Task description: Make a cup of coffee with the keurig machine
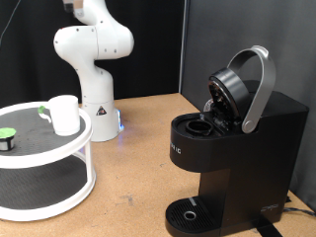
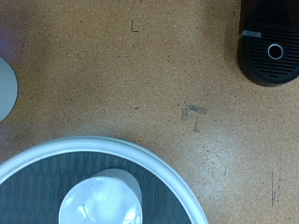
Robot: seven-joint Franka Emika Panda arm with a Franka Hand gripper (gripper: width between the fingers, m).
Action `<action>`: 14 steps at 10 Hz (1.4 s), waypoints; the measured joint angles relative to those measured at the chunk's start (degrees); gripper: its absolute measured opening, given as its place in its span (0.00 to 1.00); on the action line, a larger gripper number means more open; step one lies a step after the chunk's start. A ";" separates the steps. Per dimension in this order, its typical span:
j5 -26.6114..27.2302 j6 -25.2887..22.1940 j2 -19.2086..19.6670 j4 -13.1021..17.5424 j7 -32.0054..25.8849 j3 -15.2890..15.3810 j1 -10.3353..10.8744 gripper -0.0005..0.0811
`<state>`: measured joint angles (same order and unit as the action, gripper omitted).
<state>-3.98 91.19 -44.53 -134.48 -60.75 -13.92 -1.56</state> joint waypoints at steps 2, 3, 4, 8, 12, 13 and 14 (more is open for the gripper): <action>-1.72 0.01 -0.07 0.49 -2.98 -3.51 -0.90 0.99; -3.47 -0.13 -0.07 0.68 -3.91 -4.88 -1.67 0.99; -5.10 -0.43 -0.03 0.91 -4.66 -6.13 -2.48 0.99; -9.05 -0.45 0.60 2.14 -7.01 -11.00 -4.01 0.99; -8.80 1.85 0.40 1.11 -13.68 -12.34 -3.24 0.99; -8.27 2.46 0.46 0.37 -18.19 -13.85 -2.09 0.99; -7.82 2.57 1.01 -0.17 -22.03 -15.63 -0.80 0.99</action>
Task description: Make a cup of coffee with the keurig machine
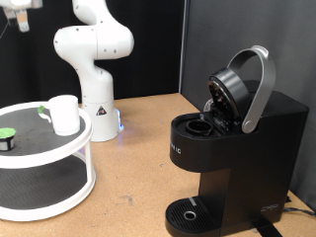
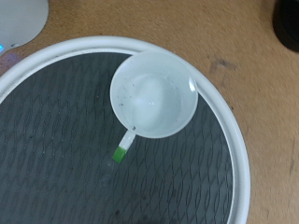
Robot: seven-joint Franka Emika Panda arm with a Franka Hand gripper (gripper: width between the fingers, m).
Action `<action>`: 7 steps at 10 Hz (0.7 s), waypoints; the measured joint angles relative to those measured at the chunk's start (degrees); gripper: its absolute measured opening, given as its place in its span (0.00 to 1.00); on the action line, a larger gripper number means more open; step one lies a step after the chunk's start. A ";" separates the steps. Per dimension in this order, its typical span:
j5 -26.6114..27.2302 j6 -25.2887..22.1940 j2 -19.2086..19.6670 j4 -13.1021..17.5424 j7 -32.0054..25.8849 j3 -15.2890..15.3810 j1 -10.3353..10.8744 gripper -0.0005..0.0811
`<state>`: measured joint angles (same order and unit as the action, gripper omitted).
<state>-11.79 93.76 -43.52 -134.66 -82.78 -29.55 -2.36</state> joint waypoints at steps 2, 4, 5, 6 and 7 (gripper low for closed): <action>-0.35 3.23 2.35 -1.64 -4.76 -3.10 1.49 0.99; -0.38 3.93 3.88 -1.66 -6.01 -3.62 1.67 0.99; -0.13 3.94 3.31 -1.66 -10.00 -4.00 1.96 0.99; 0.64 3.93 2.32 -1.66 -15.70 -5.34 2.69 0.99; 0.78 3.88 1.68 -1.58 -20.60 -6.91 3.49 0.99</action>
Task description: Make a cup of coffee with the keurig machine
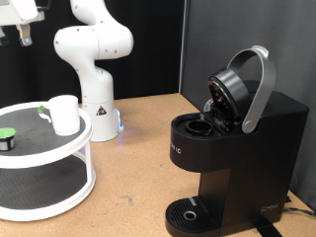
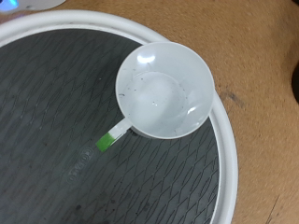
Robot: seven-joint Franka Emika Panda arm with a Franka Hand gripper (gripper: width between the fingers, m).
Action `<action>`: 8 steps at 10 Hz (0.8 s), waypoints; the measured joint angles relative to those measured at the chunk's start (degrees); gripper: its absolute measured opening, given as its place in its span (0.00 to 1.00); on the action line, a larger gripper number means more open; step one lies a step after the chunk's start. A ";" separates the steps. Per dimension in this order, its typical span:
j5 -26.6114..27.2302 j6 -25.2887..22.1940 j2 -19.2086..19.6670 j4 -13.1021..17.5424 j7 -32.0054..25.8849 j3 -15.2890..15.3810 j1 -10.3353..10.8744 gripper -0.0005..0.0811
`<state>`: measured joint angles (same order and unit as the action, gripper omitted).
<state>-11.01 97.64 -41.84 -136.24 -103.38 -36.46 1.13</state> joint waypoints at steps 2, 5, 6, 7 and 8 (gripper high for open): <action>-0.98 0.48 0.92 0.13 -5.17 -2.08 1.20 0.99; -4.89 9.58 6.86 -0.55 -2.76 -2.70 1.35 0.99; -5.39 13.39 8.57 -1.09 -1.66 -2.80 1.29 0.99; -5.41 15.59 9.86 -1.22 -1.28 -2.93 1.03 0.99; -5.30 14.95 9.81 -1.20 -1.56 -2.93 1.04 0.99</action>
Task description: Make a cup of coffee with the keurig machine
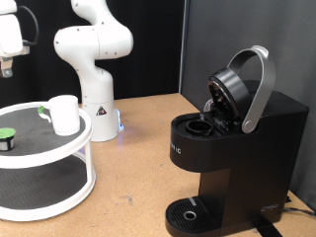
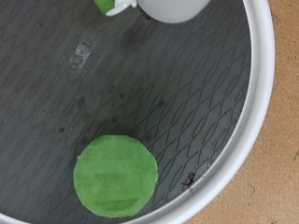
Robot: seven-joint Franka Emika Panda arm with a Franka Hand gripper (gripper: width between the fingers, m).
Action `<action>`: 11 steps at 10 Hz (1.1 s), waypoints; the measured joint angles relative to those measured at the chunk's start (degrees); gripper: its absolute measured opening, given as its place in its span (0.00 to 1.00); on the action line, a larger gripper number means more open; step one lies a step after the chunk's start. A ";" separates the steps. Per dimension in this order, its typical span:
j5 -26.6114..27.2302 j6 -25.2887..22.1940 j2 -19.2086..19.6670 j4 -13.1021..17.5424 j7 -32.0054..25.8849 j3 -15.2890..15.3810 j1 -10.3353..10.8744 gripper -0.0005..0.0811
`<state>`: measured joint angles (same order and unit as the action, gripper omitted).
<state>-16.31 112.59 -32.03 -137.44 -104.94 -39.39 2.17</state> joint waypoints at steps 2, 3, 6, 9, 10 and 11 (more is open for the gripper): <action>0.52 -0.85 -0.21 0.00 -3.78 -0.50 0.10 0.99; 0.18 -0.07 -0.09 -0.45 -4.16 -0.81 0.02 0.99; -1.27 6.76 2.43 -3.64 -3.42 -2.07 -0.16 0.99; -1.13 11.58 6.84 -5.54 -3.11 -3.03 -0.10 0.99; -1.13 13.31 7.90 -6.26 -3.16 -3.38 -0.07 0.99; -1.13 15.12 8.80 -7.04 -3.18 -3.74 -0.05 0.99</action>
<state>-17.44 127.71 -23.24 -144.48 -108.12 -43.13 2.12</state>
